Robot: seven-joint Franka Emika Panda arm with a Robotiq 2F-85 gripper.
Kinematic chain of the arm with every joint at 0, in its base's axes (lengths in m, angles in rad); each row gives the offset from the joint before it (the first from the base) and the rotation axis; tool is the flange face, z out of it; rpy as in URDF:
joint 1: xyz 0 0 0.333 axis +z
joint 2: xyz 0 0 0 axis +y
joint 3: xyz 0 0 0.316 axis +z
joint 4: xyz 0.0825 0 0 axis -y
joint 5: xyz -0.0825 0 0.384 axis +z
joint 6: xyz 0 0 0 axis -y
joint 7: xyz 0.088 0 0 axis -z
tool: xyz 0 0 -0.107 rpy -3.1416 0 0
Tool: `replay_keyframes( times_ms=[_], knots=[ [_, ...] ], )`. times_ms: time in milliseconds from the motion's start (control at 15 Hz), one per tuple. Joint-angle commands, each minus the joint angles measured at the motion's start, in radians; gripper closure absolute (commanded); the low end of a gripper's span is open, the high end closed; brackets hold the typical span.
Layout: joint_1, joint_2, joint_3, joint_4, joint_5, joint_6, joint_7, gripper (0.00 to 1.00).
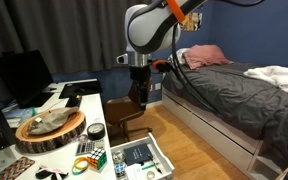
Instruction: Set the top Rubik's cube layer straight
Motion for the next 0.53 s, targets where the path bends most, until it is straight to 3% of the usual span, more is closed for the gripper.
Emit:
replay_keyframes(
  times_ms=[0,467],
  knots=[
    [0.027,0.102,0.050,0.075,-0.049,0.066,-0.088,0.00],
    [0.035,0.280,0.130,0.204,-0.058,0.143,-0.372,0.00]
  ],
)
